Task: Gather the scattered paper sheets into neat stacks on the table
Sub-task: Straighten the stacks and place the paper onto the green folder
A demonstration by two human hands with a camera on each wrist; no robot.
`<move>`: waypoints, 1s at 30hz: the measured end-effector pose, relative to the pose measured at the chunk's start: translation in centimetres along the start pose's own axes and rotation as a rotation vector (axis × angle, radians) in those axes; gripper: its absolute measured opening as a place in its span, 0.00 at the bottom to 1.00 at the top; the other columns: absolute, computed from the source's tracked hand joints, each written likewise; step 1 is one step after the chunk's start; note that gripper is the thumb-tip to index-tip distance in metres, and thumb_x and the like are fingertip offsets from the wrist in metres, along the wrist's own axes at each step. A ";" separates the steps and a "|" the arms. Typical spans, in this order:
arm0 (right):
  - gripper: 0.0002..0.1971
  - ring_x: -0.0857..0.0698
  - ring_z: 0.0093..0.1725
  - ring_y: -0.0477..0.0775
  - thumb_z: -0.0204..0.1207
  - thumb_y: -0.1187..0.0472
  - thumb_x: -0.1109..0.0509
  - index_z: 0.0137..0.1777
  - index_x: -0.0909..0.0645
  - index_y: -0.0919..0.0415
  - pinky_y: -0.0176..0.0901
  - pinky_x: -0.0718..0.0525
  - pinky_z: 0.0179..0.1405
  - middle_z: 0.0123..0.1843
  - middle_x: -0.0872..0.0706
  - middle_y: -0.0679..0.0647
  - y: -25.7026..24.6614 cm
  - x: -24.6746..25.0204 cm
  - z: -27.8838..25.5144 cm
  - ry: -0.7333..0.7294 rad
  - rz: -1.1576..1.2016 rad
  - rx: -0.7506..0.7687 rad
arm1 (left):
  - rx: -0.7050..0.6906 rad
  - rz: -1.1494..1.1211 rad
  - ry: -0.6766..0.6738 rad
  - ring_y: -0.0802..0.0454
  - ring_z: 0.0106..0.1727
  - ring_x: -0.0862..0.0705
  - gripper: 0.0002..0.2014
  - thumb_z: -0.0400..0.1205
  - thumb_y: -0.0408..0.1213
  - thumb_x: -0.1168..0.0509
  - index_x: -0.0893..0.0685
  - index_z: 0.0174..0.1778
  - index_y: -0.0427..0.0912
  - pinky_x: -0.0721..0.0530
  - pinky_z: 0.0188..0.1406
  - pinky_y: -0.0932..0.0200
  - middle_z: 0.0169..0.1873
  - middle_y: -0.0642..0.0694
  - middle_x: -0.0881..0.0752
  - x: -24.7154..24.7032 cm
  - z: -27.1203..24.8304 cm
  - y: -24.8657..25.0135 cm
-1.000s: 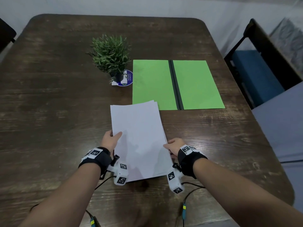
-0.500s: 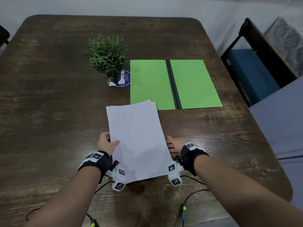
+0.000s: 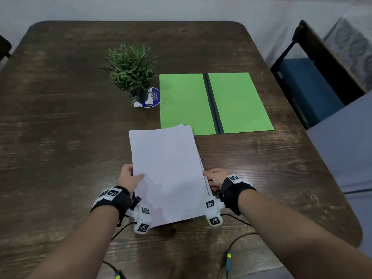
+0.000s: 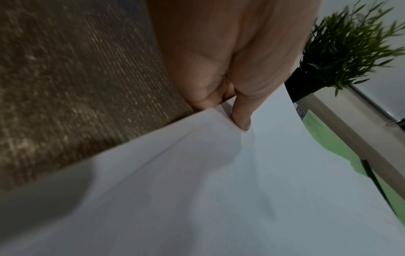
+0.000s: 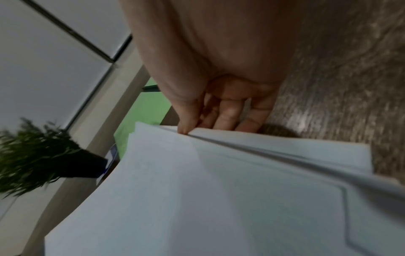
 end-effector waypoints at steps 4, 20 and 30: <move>0.13 0.19 0.31 0.56 0.77 0.57 0.28 0.33 0.24 0.56 0.45 0.18 0.25 0.34 0.16 0.58 -2.0 0.8 -0.3 0.131 -0.102 0.111 | -0.004 0.000 -0.002 0.43 0.51 0.16 0.17 0.76 0.21 0.32 0.27 0.56 0.39 0.17 0.57 0.41 0.52 0.39 0.16 -0.1 0.1 0.2; 0.22 0.15 0.58 0.61 0.75 0.57 0.25 0.66 0.21 0.66 0.48 0.17 0.59 0.63 0.15 0.60 -8.9 3.9 -2.7 0.179 -0.781 0.155 | 0.062 0.055 0.017 0.41 0.51 0.15 0.18 0.75 0.23 0.29 0.26 0.57 0.38 0.16 0.57 0.41 0.51 0.40 0.16 -0.1 0.1 0.4; 0.13 0.15 0.50 0.61 0.74 0.58 0.26 0.56 0.17 0.65 0.40 0.26 0.44 0.50 0.14 0.60 -27.5 7.7 -9.3 0.464 -0.789 0.563 | 0.113 0.057 -0.049 0.37 0.53 0.14 0.17 0.73 0.26 0.27 0.23 0.55 0.35 0.17 0.57 0.35 0.53 0.34 0.14 0.0 1.5 -0.8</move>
Point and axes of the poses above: each hand's wrist, its own z-axis towards the middle knuckle, its own x-axis out of the back of the hand, y = z × x, the point moved 6 cm from there along z, towards the middle knuckle
